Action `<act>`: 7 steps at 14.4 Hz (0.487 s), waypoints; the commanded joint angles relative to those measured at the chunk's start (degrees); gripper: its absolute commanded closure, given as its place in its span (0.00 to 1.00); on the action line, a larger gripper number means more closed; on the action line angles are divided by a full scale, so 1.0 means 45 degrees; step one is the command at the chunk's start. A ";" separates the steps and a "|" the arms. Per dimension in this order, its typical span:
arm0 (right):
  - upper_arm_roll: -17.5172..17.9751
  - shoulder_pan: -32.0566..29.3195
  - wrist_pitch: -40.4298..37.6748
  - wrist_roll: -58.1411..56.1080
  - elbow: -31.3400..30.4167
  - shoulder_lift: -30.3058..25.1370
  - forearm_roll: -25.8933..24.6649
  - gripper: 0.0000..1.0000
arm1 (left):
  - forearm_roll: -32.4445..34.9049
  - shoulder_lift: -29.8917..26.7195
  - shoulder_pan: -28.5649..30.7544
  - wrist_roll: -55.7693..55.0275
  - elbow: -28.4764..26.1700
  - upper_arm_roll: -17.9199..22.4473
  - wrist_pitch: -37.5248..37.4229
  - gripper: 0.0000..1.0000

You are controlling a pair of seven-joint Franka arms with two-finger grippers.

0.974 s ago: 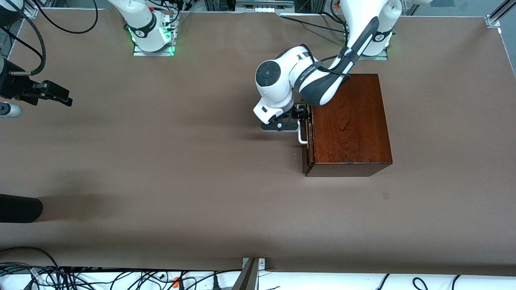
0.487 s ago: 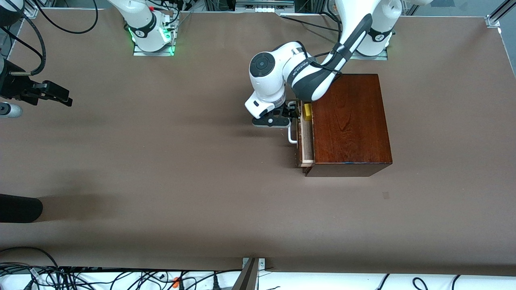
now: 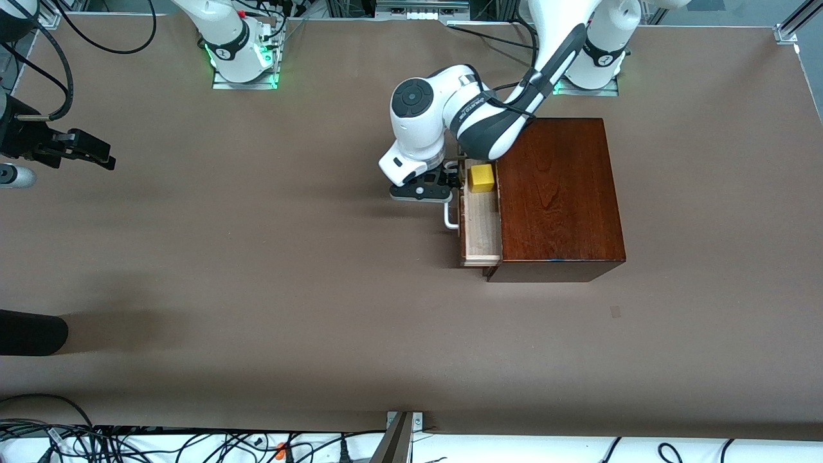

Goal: Open drawer, take yellow block, close drawer
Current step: 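Pull the drawer open by its handle with the left gripper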

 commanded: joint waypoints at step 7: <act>-0.0028 -0.0012 -0.0047 0.0118 -0.0079 -0.0073 0.0070 0.00 | -0.0275 0.1147 -0.0677 -0.0585 0.1743 0.0022 -0.0043 0.00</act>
